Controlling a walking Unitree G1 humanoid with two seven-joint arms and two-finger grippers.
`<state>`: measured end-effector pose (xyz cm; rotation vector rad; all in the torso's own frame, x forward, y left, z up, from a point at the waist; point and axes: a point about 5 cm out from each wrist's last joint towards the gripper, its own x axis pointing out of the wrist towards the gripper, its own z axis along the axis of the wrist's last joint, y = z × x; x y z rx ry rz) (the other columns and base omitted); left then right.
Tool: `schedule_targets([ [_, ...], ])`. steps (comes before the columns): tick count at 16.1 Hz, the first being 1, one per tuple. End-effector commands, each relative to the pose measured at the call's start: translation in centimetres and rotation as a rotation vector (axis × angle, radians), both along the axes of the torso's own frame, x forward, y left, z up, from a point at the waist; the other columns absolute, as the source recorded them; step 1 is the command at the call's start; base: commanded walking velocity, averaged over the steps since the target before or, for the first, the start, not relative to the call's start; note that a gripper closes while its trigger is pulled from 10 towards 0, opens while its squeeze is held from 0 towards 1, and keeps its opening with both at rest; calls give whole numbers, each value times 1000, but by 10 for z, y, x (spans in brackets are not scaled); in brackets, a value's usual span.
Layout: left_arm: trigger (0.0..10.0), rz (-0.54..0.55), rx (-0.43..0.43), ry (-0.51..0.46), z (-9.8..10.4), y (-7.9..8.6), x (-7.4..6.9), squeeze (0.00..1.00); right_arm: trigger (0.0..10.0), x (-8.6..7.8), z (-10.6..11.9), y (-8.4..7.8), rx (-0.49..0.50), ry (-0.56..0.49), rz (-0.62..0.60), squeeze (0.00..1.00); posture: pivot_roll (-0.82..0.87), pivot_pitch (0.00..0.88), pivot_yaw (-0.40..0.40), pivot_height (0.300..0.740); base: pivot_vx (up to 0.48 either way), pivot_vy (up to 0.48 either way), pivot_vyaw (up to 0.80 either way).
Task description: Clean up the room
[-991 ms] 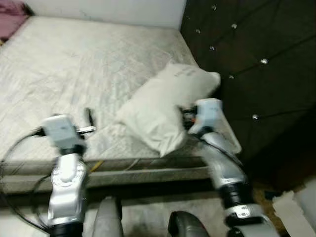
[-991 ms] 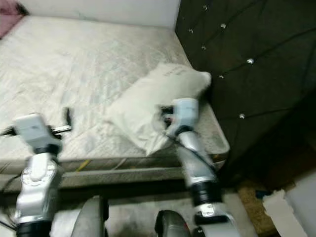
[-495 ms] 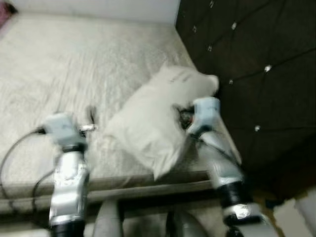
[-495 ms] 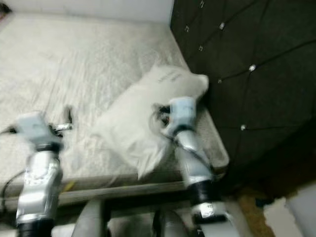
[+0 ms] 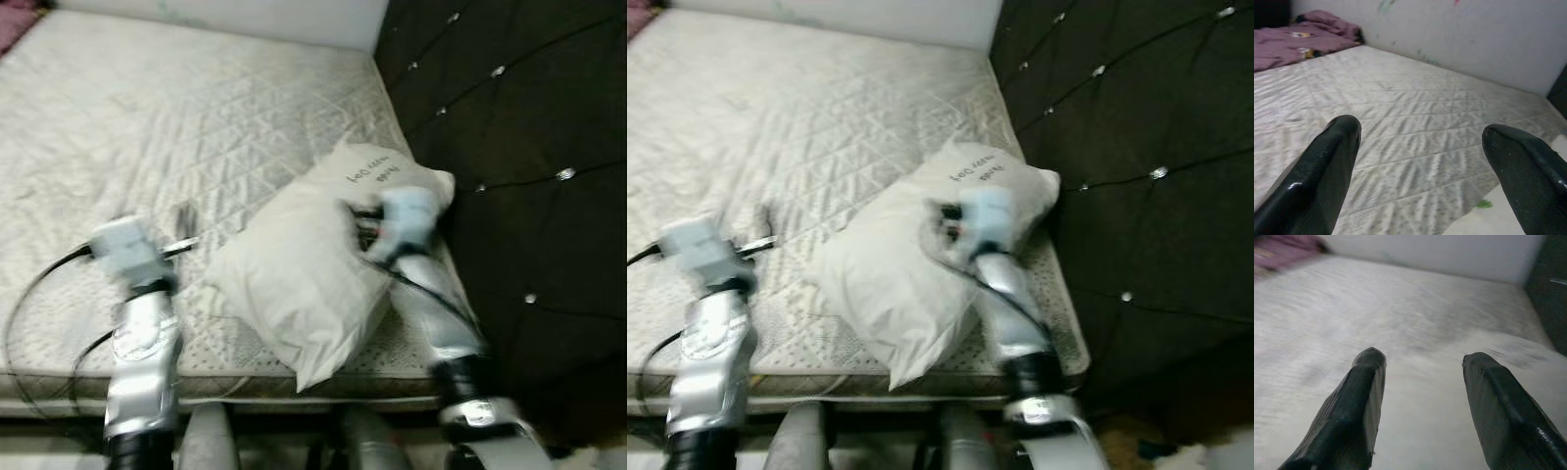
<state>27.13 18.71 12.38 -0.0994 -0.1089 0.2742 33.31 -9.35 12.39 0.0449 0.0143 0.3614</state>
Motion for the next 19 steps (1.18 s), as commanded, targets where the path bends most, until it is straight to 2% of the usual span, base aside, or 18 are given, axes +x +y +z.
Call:
schedule_targets([
  [1, 10000, -47, -12, -5, 1, -16, 5, 0, 10000, -1, -7, -23, -15, 22, -65, 0, -6, 8, -114, 626, 0, 0, 0],
  [5, 10000, -24, -3, -3, 1, -14, 6, 0, 10000, 0, -8, -22, -18, 25, -57, 0, -4, 5, -115, 571, 0, 0, 0],
  [9, 10000, 22, 14, 6, 0, -8, 5, 0, 10000, 2, -9, -22, -22, 36, -57, 0, -4, 10, -117, 571, 0, 0, 0],
  [14, 10000, 101, 43, 56, -3, 5, 4, 0, 10000, 8, -20, -24, -106, 126, -10, 0, -8, 28, -115, 571, 0, 0, 0],
  [17, 10000, 160, 51, 92, -7, 17, -2, 0, 10000, 13, -22, -26, -113, 169, 11, 0, -5, 29, -113, 571, 0, 0, 0],
  [18, 10000, 168, 55, 110, -11, 21, -6, 0, 10000, 12, -24, -21, -115, 194, 68, 0, -1, 39, -107, 571, 0, 0, 0],
  [19, 10000, 170, 53, 119, -13, 22, -9, 0, 10000, 11, -25, -17, -89, 214, 99, 729, 1, 43, -106, 571, 0, 0, 0],
])
